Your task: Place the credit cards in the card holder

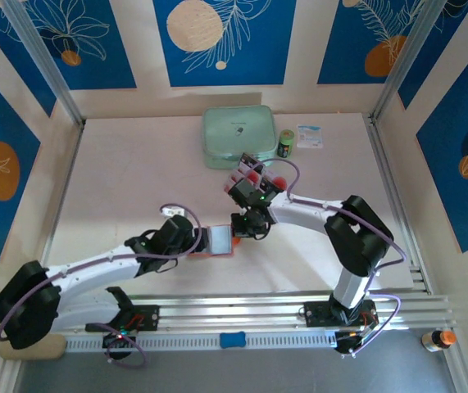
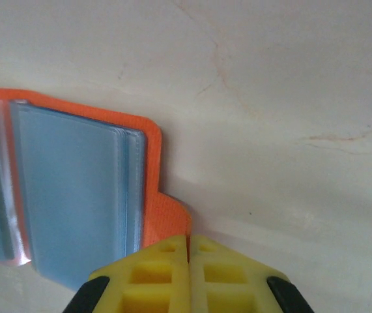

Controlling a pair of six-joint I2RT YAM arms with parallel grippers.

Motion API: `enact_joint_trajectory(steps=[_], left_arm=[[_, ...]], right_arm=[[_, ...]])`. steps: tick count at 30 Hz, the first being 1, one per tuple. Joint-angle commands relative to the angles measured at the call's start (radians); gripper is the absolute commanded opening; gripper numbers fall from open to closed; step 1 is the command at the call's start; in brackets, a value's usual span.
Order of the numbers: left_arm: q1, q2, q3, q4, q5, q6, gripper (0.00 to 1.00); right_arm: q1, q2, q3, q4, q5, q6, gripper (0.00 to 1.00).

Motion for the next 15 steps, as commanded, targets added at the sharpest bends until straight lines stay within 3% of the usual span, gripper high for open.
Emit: enact_joint_trajectory(steps=[1, 12, 15], left_arm=[[0.011, 0.058, 0.038, 0.014, 0.039, 0.028, 0.9], [0.01, 0.163, 0.044, 0.028, 0.058, 0.031, 0.93], [0.009, 0.169, 0.035, 0.033, 0.062, 0.026, 0.93]], right_arm=[[-0.011, -0.051, -0.028, -0.023, 0.016, -0.008, 0.02], [-0.058, -0.139, -0.159, 0.008, 0.014, 0.007, 0.03], [-0.071, -0.155, -0.171, 0.011, 0.008, 0.002, 0.16]])
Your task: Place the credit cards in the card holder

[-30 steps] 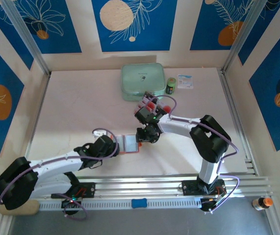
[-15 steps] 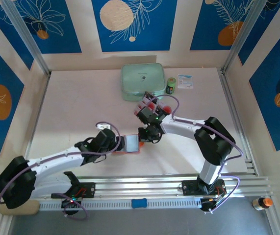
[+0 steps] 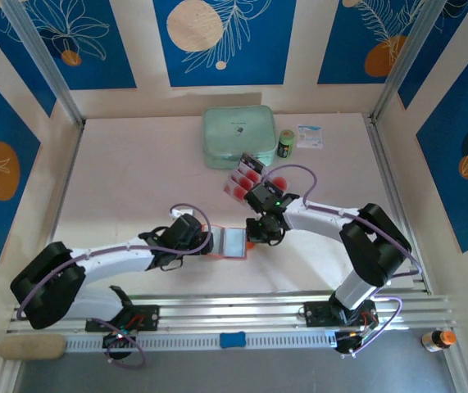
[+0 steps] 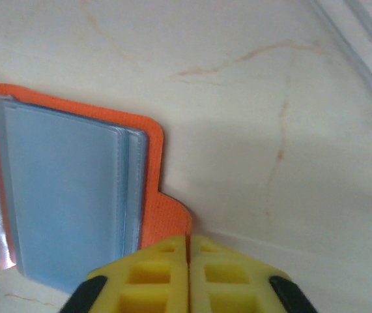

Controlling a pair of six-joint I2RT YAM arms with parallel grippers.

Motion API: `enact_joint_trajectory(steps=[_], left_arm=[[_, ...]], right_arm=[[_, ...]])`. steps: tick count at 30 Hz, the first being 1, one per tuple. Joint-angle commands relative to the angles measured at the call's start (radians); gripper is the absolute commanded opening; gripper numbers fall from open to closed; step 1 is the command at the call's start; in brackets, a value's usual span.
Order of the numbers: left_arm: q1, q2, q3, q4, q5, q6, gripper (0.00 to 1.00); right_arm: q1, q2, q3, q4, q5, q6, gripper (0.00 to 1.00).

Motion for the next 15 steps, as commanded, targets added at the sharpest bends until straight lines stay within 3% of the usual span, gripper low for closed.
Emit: enact_joint_trajectory(steps=[1, 6, 15], left_arm=[[0.01, 0.007, 0.0, 0.01, 0.016, 0.018, 0.93], [0.01, 0.004, 0.0, 0.007, 0.014, 0.016, 0.94], [0.01, 0.008, -0.005, 0.01, 0.011, 0.014, 0.94]], right_arm=[[-0.015, -0.042, -0.01, 0.0, 0.003, -0.009, 0.22], [-0.038, -0.102, 0.031, -0.045, 0.027, -0.044, 0.43], [-0.092, -0.159, 0.197, -0.134, 0.171, -0.19, 0.53]])
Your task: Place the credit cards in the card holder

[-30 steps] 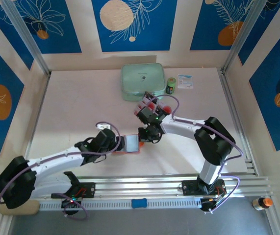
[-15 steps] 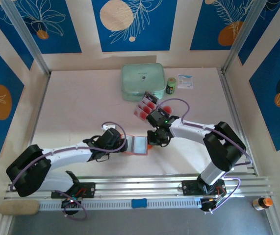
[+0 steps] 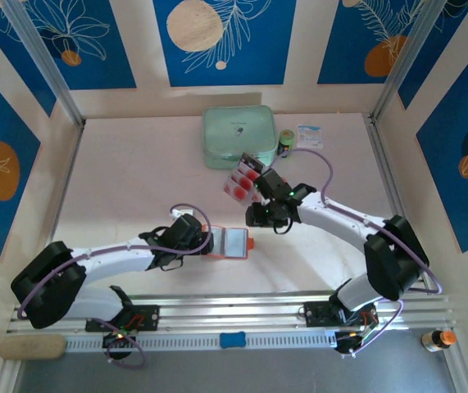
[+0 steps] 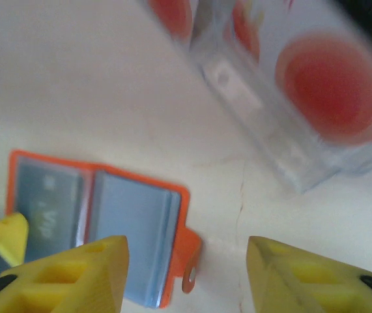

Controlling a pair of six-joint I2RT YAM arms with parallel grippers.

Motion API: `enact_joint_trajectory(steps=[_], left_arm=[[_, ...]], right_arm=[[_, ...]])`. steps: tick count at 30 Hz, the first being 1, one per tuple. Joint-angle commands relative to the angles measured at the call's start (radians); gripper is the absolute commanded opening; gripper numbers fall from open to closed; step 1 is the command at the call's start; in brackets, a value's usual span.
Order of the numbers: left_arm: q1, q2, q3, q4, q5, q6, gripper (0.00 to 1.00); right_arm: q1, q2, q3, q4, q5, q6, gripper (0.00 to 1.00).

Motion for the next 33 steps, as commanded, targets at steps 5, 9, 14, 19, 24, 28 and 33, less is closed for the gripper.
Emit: enact_joint_trajectory(steps=[5, 9, 14, 19, 24, 28, 33], left_arm=[[0.01, 0.004, 0.0, 0.008, 0.007, 0.016, 0.94], [0.009, 0.004, 0.0, 0.009, 0.005, 0.016, 0.94], [0.01, 0.004, 0.0, 0.01, 0.007, 0.016, 0.94], [0.01, 0.0, 0.0, 0.014, 0.007, 0.016, 0.94], [0.009, 0.004, -0.003, 0.021, 0.008, 0.015, 0.94], [0.009, 0.01, -0.002, 0.024, 0.011, 0.013, 0.94], [0.009, 0.011, -0.002, 0.025, 0.011, 0.013, 0.94]], right_arm=[[-0.063, 0.006, 0.137, -0.067, 0.079, -0.135, 0.66], [-0.094, 0.011, 0.172, -0.062, 0.133, -0.143, 0.99], [-0.136, -0.01, 0.166, -0.025, 0.163, -0.166, 0.99], [-0.142, -0.009, 0.177, -0.026, 0.265, -0.186, 0.99], [-0.143, -0.013, 0.179, -0.012, 0.276, -0.226, 0.99], [-0.146, -0.023, 0.167, 0.024, 0.221, -0.255, 0.99], [-0.173, 0.0, 0.183, 0.027, 0.046, -0.249, 0.99]])
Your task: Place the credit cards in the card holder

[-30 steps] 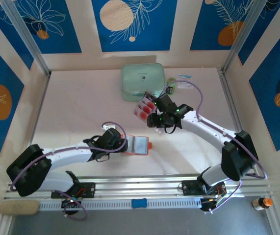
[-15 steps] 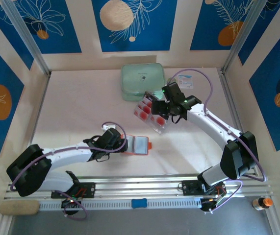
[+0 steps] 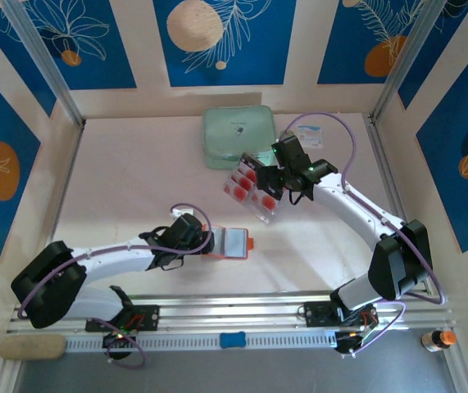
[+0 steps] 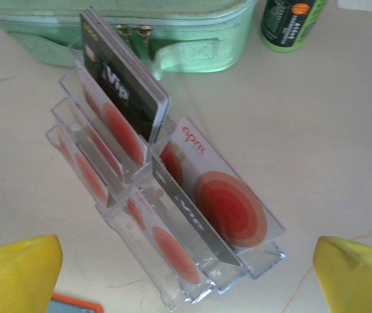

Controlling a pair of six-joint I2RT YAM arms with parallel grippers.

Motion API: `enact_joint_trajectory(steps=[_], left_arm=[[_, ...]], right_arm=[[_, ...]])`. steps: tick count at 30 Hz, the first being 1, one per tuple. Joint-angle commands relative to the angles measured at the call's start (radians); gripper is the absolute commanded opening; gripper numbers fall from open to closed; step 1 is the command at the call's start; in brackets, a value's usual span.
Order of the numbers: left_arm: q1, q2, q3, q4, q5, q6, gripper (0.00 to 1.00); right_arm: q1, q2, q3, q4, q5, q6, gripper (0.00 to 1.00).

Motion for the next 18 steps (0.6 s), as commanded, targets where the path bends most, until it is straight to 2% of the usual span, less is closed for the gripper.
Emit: enact_joint_trajectory(steps=[1, 4, 5, 7, 9, 12, 15, 18], left_arm=[[0.009, 0.008, -0.002, 0.007, 0.01, 0.011, 0.94], [0.01, 0.004, -0.004, 0.007, 0.01, 0.012, 0.94], [0.011, 0.002, -0.006, 0.005, 0.009, 0.011, 0.94], [0.009, 0.0, -0.009, 0.005, 0.007, 0.01, 0.94], [0.009, -0.002, -0.012, 0.009, 0.007, 0.007, 0.94], [0.01, -0.003, -0.014, 0.01, 0.008, 0.006, 0.94], [0.01, -0.003, -0.016, 0.011, 0.008, 0.006, 0.94], [0.009, -0.004, -0.016, 0.012, 0.008, 0.006, 0.94]], right_arm=[[-0.032, 0.008, 0.044, -0.001, -0.174, -0.011, 0.99], [-0.043, 0.036, 0.066, -0.017, -0.255, -0.038, 0.99], [-0.043, 0.049, 0.08, -0.032, -0.261, -0.048, 0.95], [-0.041, 0.079, 0.113, -0.073, -0.232, -0.065, 0.84], [-0.034, 0.113, 0.156, -0.121, -0.171, -0.087, 0.67], [-0.028, 0.159, 0.191, -0.164, -0.112, -0.109, 0.52], [-0.022, 0.19, 0.206, -0.184, -0.066, -0.129, 0.45], [-0.02, 0.212, 0.219, -0.193, -0.04, -0.146, 0.45]])
